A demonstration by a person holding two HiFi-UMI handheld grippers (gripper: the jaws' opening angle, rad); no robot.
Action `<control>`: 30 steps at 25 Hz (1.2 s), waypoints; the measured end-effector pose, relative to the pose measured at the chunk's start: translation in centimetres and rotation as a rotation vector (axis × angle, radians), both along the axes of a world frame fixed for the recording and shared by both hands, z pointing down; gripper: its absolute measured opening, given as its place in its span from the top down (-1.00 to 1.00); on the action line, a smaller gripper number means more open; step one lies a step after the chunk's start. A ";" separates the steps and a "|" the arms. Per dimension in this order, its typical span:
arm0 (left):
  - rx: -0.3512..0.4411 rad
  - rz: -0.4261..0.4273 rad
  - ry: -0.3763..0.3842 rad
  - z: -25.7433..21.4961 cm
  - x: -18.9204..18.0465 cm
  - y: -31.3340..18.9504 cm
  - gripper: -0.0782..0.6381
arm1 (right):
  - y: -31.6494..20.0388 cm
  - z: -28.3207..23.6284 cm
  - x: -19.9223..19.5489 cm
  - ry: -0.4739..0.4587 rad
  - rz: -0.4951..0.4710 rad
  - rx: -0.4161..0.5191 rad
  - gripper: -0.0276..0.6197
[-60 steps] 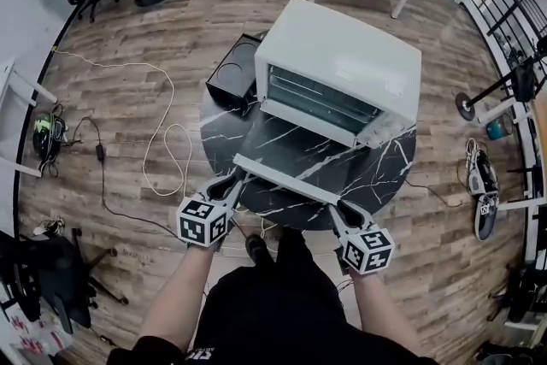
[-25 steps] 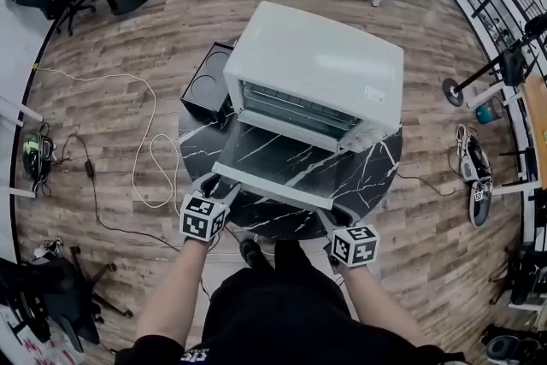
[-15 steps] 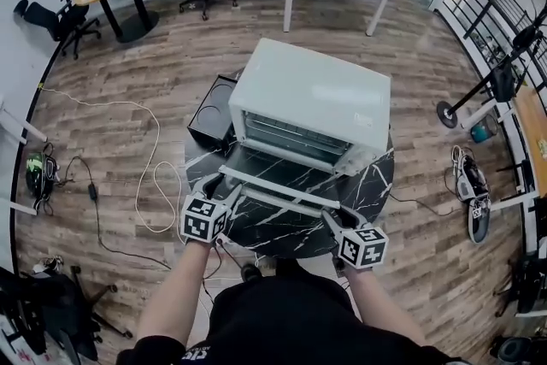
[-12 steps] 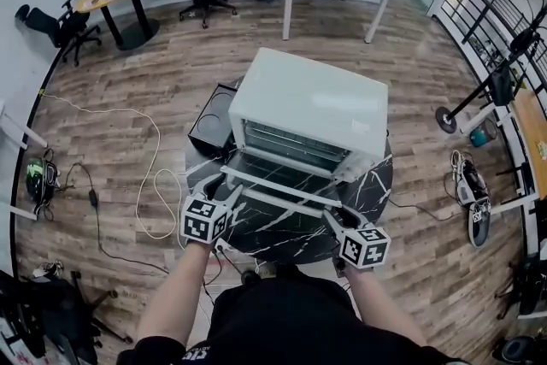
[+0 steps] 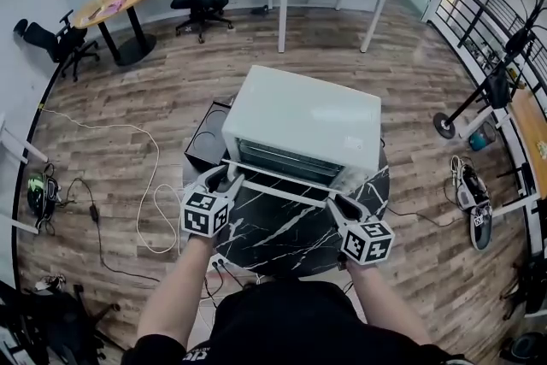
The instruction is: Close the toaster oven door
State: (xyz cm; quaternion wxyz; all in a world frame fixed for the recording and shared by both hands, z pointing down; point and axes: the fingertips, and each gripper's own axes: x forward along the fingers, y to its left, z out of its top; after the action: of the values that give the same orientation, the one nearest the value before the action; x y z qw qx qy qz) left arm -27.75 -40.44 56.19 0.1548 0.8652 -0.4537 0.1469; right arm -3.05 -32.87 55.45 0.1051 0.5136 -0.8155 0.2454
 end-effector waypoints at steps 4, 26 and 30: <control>0.027 -0.010 0.013 -1.1 0.5 -1.7 0.31 | -1.7 -1.1 0.5 0.016 0.002 0.031 0.61; 0.195 0.053 0.006 -6.9 -2.3 3.6 0.63 | 2.6 -6.9 1.3 0.140 -0.006 0.163 0.90; 0.252 0.099 -0.028 -8.3 -1.4 5.2 0.63 | 4.7 -8.8 0.2 0.128 -0.057 0.198 0.90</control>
State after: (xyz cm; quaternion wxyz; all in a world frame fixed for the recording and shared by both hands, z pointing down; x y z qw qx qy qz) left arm -29.18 -35.20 47.92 0.0309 0.8969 -0.4276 0.1084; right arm -2.88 -28.16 46.61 0.1127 0.5126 -0.8416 0.1273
